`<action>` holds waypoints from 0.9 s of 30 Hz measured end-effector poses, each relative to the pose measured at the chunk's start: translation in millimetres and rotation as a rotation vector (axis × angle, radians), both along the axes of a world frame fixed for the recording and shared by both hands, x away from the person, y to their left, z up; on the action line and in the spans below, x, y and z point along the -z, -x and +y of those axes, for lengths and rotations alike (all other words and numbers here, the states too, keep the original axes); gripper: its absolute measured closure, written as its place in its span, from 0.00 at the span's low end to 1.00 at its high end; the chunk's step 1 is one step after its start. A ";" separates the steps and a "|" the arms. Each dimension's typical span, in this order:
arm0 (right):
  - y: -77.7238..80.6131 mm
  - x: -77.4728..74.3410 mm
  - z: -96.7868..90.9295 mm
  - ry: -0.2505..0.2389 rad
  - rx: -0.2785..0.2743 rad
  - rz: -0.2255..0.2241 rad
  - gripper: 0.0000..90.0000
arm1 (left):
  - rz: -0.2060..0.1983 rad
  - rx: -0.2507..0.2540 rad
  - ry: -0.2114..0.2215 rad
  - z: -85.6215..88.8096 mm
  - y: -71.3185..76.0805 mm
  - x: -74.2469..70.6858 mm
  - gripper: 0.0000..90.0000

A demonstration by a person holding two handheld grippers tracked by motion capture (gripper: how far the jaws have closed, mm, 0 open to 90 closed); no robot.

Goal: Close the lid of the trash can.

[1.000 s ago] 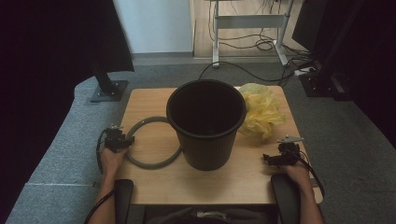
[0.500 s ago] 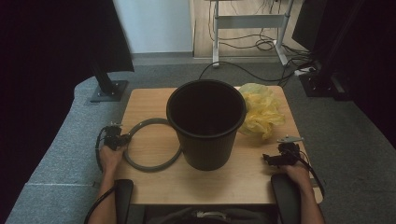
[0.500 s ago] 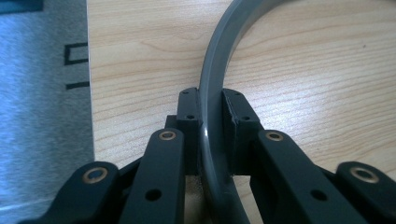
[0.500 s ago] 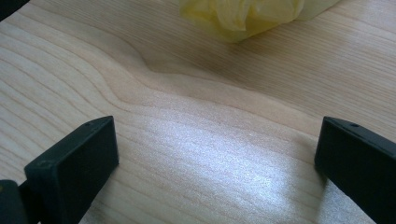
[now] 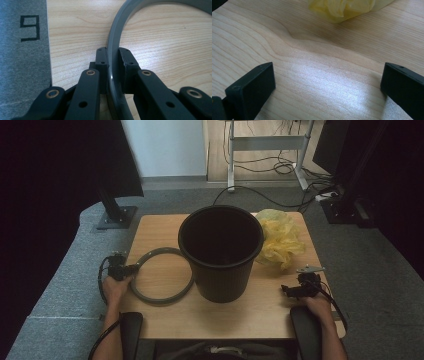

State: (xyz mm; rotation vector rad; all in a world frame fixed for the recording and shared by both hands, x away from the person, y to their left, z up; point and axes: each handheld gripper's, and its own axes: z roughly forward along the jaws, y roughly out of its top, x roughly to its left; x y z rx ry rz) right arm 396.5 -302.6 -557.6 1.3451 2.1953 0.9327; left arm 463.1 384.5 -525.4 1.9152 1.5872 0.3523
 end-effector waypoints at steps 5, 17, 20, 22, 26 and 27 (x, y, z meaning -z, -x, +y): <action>-0.1 0.0 0.1 0.000 0.001 0.000 0.00 | 0.005 0.008 0.035 4.1 0.9 -8.3 0.88; -0.1 0.0 0.3 0.001 0.001 0.000 0.00 | 0.030 0.038 0.067 8.2 1.3 -31.5 0.88; -0.1 -0.1 0.3 0.001 0.001 0.000 0.00 | 0.032 0.044 0.064 8.6 1.5 -38.8 0.88; -0.1 -0.1 0.3 0.001 0.001 0.000 0.00 | 0.035 0.047 0.063 9.4 1.5 -43.5 0.88; -0.1 -0.1 0.3 0.001 0.001 0.000 0.00 | 0.045 0.053 0.076 12.1 1.9 -52.7 0.88; -0.1 -0.1 0.3 0.001 0.001 0.000 0.00 | 0.048 0.054 0.077 12.8 2.0 -55.0 0.88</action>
